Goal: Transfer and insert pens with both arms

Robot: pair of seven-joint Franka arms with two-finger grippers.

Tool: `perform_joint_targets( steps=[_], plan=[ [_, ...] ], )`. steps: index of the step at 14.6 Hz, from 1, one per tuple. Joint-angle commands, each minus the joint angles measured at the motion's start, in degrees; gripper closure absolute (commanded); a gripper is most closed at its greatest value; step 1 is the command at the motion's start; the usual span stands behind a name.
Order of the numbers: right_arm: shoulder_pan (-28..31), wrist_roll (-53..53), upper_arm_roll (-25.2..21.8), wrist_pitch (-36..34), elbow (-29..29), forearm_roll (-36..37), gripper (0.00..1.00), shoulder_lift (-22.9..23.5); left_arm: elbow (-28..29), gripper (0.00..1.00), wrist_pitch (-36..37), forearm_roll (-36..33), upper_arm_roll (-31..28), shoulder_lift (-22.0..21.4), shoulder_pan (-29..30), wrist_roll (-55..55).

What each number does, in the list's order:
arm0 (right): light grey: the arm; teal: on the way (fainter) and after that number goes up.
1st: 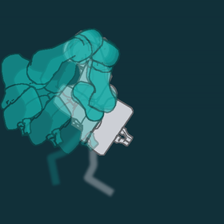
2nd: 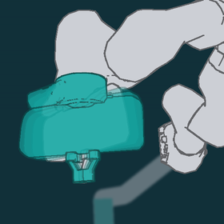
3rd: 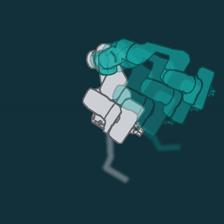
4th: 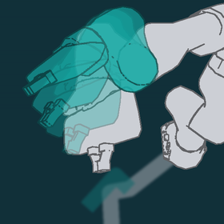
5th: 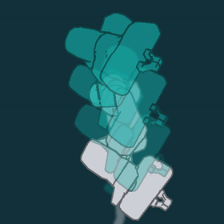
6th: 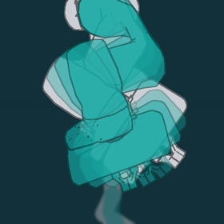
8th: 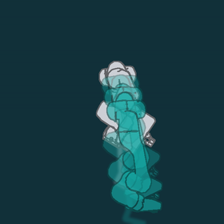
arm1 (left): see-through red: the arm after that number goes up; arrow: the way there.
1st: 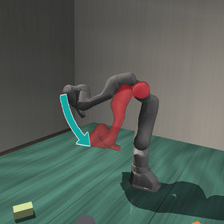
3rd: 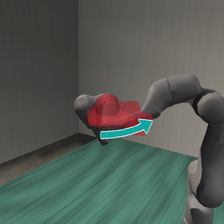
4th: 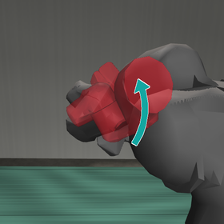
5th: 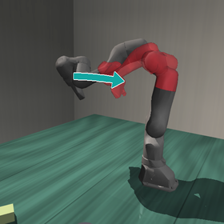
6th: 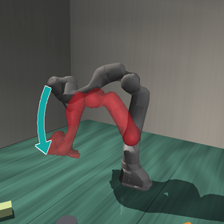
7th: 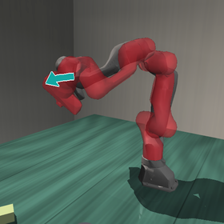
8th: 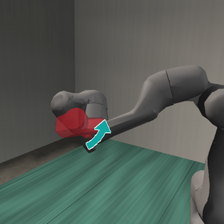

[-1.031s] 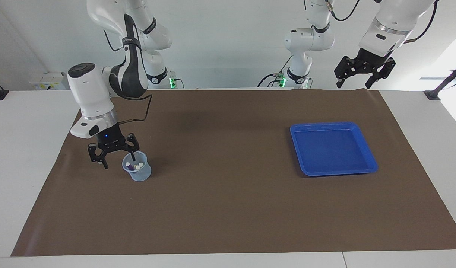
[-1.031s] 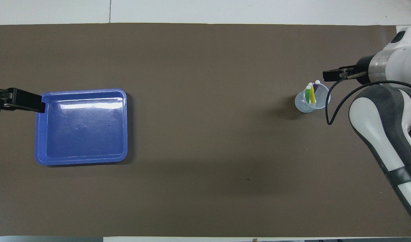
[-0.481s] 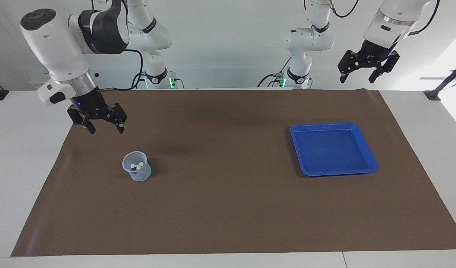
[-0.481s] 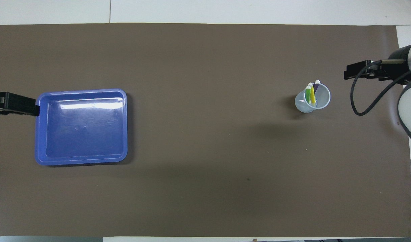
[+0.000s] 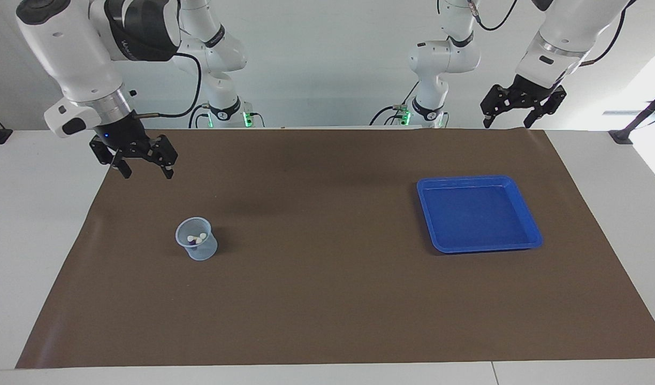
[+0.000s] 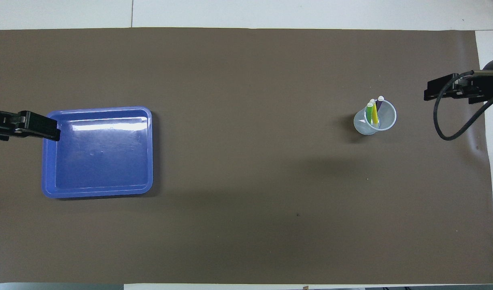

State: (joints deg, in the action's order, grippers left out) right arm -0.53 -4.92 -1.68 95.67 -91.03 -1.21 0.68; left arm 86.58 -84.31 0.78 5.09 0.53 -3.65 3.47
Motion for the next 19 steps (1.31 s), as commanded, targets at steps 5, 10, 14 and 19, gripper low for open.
perform_joint_targets(
  steps=[5, 10, 14, 19],
  plan=[
    [-0.09, -0.97, 0.27, 1.10, -5.03, 1.12, 0.00, -3.31, -0.19, 0.00, -1.04, 0.54, -0.70, -0.79, -0.22, -0.30],
    [0.17, -0.44, 0.10, 0.13, -2.83, 0.85, 0.00, -2.61, -0.27, 0.00, -2.27, 0.54, -0.78, -0.71, -0.22, 0.31],
    [0.17, -0.53, 0.10, -1.62, -2.66, 1.12, 0.00, -2.61, -0.36, 0.00, -3.58, 0.54, -0.70, -0.62, -0.40, 0.40],
    [0.17, -0.36, 0.19, -2.68, -1.95, 1.12, 0.00, -2.61, -0.19, 0.00, -3.32, 0.45, -0.78, -0.71, 0.39, -0.30]
  ],
)
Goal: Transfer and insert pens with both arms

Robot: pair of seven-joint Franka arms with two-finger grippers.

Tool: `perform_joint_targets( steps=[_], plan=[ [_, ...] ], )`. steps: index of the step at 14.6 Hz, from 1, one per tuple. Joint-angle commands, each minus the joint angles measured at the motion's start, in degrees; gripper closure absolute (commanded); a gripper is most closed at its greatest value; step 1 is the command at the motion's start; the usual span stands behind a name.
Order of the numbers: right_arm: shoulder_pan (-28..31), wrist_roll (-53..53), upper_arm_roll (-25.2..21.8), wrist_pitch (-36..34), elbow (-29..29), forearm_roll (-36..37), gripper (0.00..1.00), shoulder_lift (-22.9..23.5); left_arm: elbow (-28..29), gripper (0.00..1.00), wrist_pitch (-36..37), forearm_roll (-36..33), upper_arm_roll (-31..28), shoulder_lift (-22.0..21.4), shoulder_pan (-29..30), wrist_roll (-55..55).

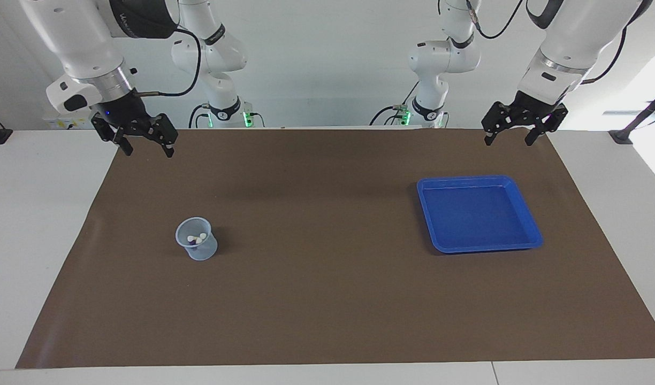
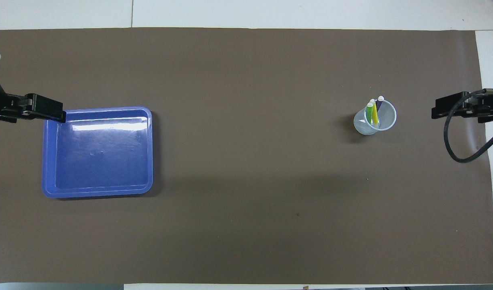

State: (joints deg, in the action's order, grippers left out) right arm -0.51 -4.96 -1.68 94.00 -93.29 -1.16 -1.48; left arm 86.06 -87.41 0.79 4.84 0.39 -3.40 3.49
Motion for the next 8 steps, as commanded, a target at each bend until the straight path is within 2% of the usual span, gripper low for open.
perform_joint_targets(
  steps=[1, 8],
  plan=[
    [0.16, -0.32, 0.19, -1.02, 0.30, 1.07, 0.00, -0.46, 0.51, 0.00, -0.04, 0.44, -0.53, -0.66, 0.14, -0.24],
    [0.07, 0.74, 0.36, -0.93, 0.21, 2.13, 0.00, -0.46, 0.77, 0.00, 0.40, 0.44, -0.53, -0.92, -0.47, 0.02]
  ],
)
